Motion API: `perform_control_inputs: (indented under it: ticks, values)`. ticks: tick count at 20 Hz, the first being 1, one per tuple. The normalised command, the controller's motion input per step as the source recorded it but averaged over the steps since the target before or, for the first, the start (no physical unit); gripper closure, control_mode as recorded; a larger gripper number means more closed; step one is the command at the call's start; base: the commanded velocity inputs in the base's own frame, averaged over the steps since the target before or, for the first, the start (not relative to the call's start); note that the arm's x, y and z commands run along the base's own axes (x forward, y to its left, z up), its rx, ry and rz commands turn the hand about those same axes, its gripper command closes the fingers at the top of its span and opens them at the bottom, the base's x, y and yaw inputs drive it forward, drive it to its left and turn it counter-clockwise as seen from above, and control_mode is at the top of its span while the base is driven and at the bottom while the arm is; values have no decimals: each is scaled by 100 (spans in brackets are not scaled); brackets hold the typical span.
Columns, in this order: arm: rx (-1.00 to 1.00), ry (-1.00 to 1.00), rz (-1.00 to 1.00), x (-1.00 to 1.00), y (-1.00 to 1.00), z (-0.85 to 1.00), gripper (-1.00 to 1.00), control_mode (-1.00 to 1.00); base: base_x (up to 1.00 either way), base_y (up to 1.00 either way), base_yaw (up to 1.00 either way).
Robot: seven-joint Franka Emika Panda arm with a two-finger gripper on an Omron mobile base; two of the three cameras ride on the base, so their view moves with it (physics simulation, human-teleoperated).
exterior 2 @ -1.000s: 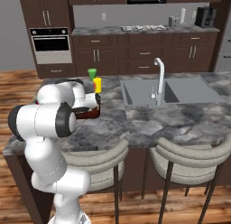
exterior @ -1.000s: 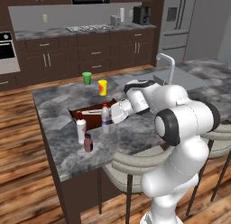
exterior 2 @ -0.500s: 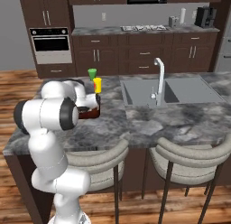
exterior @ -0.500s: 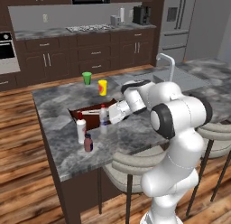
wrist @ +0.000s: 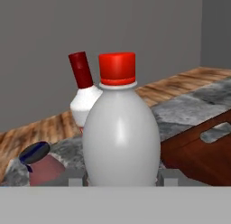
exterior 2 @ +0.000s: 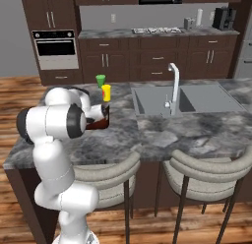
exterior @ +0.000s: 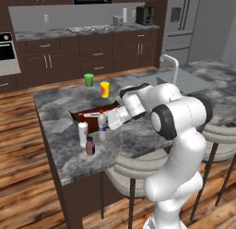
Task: Place the drinks on the dining counter in a tight cluster.
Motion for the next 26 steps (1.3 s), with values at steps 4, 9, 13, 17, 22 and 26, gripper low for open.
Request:
perform_control_inputs:
  ticks: [4,9,13,17,22,26]
  values:
    - [0,-4,0,9,8,-38,100,-100,0,0,0]
    - [0,-12,0,17,1,-37,100,-100,0,0,0]
    - [0,-13,0,10,0,-25,100,-100,0,0,0]
    - [0,-10,0,0,0,-6,100,-100,0,0,0]
    - [0,-6,0,0,0,0,100,-100,0,0,0]
    - [0,-4,0,0,0,0,100,-100,0,0,0]
